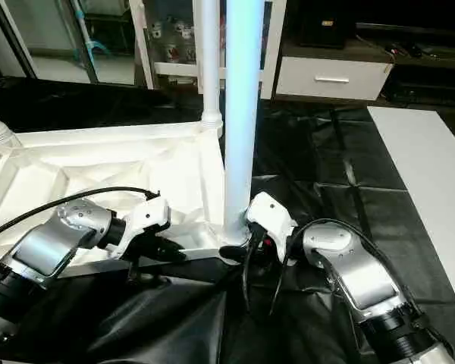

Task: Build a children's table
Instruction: Rotate leg to tighten

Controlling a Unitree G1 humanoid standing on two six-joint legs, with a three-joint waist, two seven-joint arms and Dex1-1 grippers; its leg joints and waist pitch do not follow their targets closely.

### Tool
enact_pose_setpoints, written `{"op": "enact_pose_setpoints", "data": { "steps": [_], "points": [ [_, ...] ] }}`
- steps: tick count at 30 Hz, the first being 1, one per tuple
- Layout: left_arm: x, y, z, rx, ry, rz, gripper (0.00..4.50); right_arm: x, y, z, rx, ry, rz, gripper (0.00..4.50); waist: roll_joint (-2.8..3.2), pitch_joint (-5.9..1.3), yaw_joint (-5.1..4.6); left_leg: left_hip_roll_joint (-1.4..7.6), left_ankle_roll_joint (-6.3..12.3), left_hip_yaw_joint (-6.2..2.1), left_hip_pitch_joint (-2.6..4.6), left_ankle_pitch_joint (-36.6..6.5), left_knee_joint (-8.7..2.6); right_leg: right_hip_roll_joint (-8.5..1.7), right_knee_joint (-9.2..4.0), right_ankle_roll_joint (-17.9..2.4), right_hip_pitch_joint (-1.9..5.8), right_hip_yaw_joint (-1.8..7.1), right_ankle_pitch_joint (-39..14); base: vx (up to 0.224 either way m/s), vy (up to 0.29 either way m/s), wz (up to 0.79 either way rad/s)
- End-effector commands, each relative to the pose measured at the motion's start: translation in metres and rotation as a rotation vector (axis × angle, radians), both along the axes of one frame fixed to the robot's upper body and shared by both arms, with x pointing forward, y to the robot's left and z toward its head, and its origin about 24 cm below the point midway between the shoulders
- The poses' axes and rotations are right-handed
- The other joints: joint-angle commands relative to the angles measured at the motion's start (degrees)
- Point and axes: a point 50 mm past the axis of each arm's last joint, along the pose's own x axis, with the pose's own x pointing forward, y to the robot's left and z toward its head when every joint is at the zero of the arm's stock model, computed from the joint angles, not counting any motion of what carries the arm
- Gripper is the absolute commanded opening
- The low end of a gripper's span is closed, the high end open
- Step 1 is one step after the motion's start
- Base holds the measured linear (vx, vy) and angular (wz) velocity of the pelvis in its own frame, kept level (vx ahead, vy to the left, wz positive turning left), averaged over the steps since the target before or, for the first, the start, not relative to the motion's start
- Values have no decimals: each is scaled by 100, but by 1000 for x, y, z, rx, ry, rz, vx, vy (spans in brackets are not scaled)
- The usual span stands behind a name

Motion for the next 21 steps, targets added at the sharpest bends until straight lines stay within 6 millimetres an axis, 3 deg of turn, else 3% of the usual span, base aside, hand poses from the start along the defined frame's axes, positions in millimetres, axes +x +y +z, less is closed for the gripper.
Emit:
{"op": "enact_pose_setpoints", "data": {
  "steps": [1, 4, 8, 9, 11, 12, 13, 16, 18, 21],
  "points": [
    [-8, -12, 4, -56, 30, -83, 0, 4, 1, 6, 31, -34, -16, 276, -33, -332, 4, 296, 305, -151, 64, -743, -406, -393, -358, -1480, 290, 203, -571, 0, 0, 0],
    [-8, -13, 4, -74, 36, -71, 0, 9, 1, 5, 53, -43, -81, 276, -28, -324, -9, 294, 272, -150, 65, -808, -412, -395, -370, -1482, 280, 203, -675, 0, 0, 0],
    [5, -21, 1, -85, -5, 51, 0, 31, 1, -2, 102, -60, -368, 275, -31, -315, -87, 266, 126, -163, 32, -887, -427, -387, -385, -1429, 283, 189, -925, 0, 0, 0],
    [12, -26, -1, -92, -35, 115, 0, 37, 3, -6, 130, -53, -464, 275, -34, -323, -104, 255, 61, -164, 56, -966, -422, -381, -402, -1392, 273, 185, -1057, 0, 0, 0],
    [20, -32, -2, -103, -64, 194, 0, 44, 6, -10, 153, -48, -567, 275, -21, -337, -142, 253, 21, -154, 71, -925, -403, -378, -409, -1424, 251, 199, -950, 0, 0, 0],
    [21, -33, -2, -105, -68, 204, 0, 45, 7, -11, 158, -45, -581, 275, -33, -349, -164, 239, 12, -166, 38, -839, -401, -373, -387, -1440, 289, 191, -813, 0, 0, 0],
    [32, -46, -3, -114, -96, 309, 0, 54, 20, -19, 184, -35, -691, 275, -19, -359, -191, 238, 66, -147, 46, -774, -382, -372, -387, -1498, 266, 201, -586, 0, 0, 0],
    [36, -52, -4, -115, -101, 356, 0, 57, 29, -22, 178, -38, -716, 274, -33, -369, -172, 237, 142, -158, 28, -632, -380, -380, -363, -1544, 316, 195, -359, 0, 0, 0],
    [43, -60, -4, -108, -115, 449, 0, 63, 40, -24, 168, -49, -767, 274, -30, -379, -184, 231, 216, -127, 33, -569, -354, -374, -350, -1580, 295, 198, -191, 0, 0, 0],
    [51, -72, -5, -103, -151, 565, 0, 70, 53, -25, 158, -64, -867, 274, -22, -360, -160, 236, 176, -148, 59, -714, -378, -390, -409, -1549, 296, 189, -614, 0, 0, 0]
  ]
}}
